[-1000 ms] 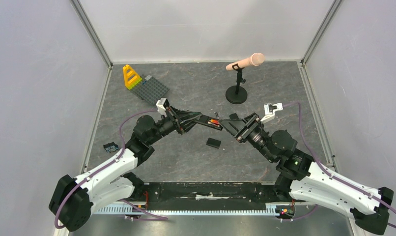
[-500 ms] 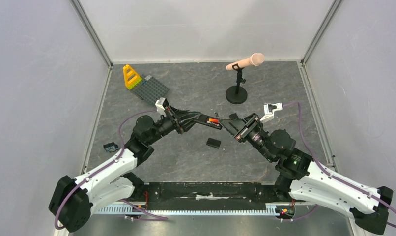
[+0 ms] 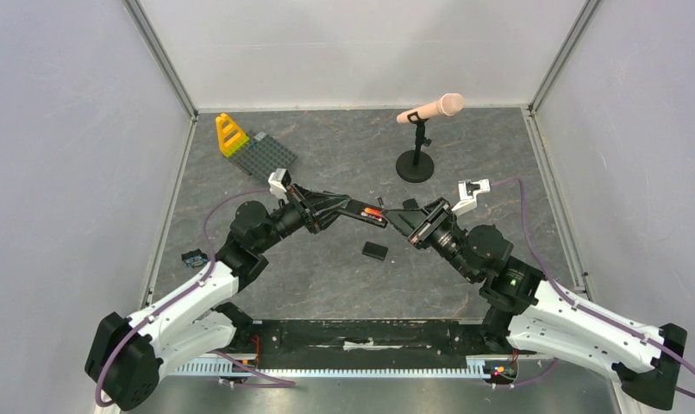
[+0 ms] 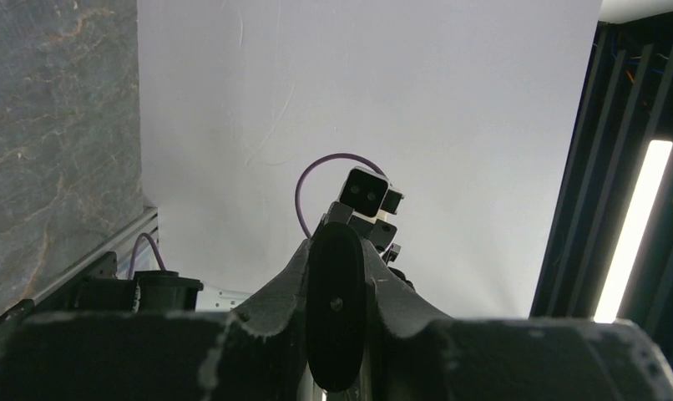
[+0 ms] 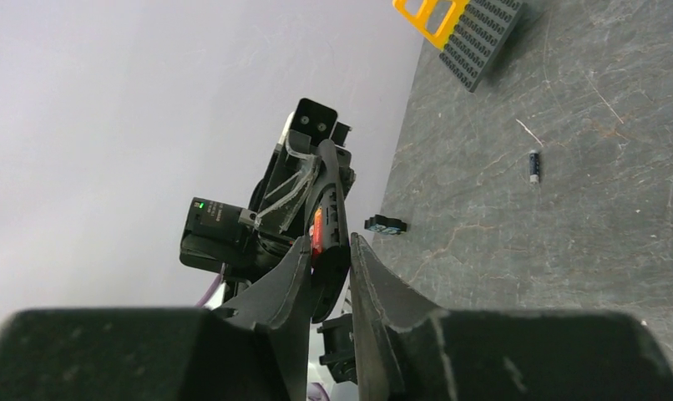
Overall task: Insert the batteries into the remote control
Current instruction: Load the battery into the remote control.
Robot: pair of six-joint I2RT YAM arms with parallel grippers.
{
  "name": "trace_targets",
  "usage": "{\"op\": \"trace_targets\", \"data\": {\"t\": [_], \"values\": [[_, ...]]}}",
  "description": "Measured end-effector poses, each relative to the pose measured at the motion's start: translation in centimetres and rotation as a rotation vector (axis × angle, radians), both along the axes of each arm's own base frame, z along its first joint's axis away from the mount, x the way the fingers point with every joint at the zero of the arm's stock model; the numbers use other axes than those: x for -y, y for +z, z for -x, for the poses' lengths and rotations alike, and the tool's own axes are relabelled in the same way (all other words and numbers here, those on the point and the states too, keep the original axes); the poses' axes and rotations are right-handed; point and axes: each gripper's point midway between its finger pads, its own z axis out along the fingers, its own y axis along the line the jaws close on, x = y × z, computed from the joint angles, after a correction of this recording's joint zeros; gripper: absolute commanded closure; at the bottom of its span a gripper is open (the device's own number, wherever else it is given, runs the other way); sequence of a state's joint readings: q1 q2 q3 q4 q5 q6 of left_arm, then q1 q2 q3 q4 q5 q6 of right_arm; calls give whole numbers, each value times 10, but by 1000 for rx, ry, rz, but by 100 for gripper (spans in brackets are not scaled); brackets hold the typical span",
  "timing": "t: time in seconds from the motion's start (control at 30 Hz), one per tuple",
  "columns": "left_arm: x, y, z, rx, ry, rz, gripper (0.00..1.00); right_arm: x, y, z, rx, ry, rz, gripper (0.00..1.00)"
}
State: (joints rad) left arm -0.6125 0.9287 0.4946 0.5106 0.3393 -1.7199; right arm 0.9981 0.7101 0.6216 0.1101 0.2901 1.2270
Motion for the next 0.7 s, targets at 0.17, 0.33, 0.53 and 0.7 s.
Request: {"op": "trace_targets", "data": {"t": [0.17,0.33,0.53,0.7], "values": [[0,-1,-1,45,8,-31,98,-1,-5,-1,-16,-2,25,76],[2,6,0,134,3,-83,98,-9,-12,-2,-50,22,86,68],[5,3,4,205,-17,-151,98,-15,-22,0,-76,48,120,71],[7,5,7,247,-38,-169,98,-15,-23,3,-77,62,124,42]]}}
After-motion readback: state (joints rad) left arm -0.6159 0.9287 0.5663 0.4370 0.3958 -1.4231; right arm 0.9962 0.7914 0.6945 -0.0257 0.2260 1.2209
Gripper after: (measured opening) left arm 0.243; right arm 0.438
